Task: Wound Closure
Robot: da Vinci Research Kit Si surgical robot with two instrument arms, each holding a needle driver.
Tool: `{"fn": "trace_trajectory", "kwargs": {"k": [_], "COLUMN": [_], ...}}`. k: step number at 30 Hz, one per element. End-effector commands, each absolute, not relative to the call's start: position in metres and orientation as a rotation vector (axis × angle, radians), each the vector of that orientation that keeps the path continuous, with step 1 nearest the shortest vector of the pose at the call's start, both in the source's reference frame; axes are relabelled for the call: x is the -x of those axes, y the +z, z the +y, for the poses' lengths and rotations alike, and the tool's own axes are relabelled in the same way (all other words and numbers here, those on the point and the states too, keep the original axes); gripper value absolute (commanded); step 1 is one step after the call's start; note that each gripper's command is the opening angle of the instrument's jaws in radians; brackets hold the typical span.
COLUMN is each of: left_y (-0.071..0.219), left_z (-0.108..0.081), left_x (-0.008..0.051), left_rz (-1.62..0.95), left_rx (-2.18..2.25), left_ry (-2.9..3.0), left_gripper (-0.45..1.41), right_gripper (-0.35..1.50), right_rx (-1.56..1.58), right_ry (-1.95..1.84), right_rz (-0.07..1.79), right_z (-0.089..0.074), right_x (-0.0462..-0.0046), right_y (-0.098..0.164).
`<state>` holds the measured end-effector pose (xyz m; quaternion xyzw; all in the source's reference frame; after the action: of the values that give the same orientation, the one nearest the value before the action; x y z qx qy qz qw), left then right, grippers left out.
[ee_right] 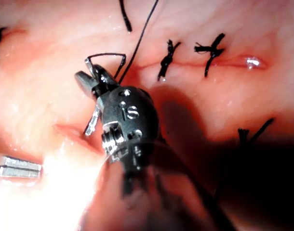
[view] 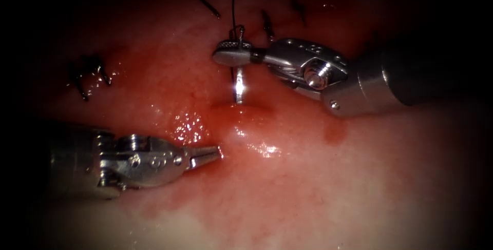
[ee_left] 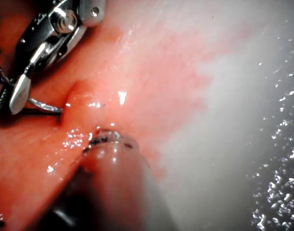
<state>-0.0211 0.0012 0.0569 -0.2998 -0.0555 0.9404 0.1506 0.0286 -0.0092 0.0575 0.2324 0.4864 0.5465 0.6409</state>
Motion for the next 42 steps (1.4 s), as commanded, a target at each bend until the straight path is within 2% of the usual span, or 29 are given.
{"fn": "trace_trajectory", "kwargs": {"k": [1,4,5,9,24,42], "left_y": [0.0573,0.0573,0.0573,0.0573,0.0573,0.0573], "left_z": [0.0002,0.0002,0.0002,0.0002,0.0002,0.0002], "left_x": [0.0217,0.0216,0.0216,0.0216,0.0216,0.0217], "left_rz": [-0.168,-0.169,-0.169,-0.169,-0.169,-0.168], "left_rx": [0.86,0.86,0.86,0.86,0.86,0.86], "left_ry": [2.702,2.703,2.703,2.703,2.703,2.702], "left_gripper": [-0.12,-0.12,-0.12,-0.13,-0.13,-0.13], "right_gripper": [-0.35,-0.35,-0.35,-0.35,-0.35,-0.35], "right_rx": [-0.583,-0.617,-0.753,-0.852,-1.039,-1.439], "right_ry": [1.293,1.325,1.447,1.534,1.623,1.705], "right_rz": [1.063,1.01,0.955,0.933,1.003,0.756], "right_z": [-0.0103,-0.0109,-0.012,-0.013,-0.0132,-0.0192], "right_x": [-0.0296,-0.0295,-0.0291,-0.0288,-0.03,-0.0321], "right_y": [0.0578,0.0581,0.0584,0.0584,0.0545,0.0519]}}
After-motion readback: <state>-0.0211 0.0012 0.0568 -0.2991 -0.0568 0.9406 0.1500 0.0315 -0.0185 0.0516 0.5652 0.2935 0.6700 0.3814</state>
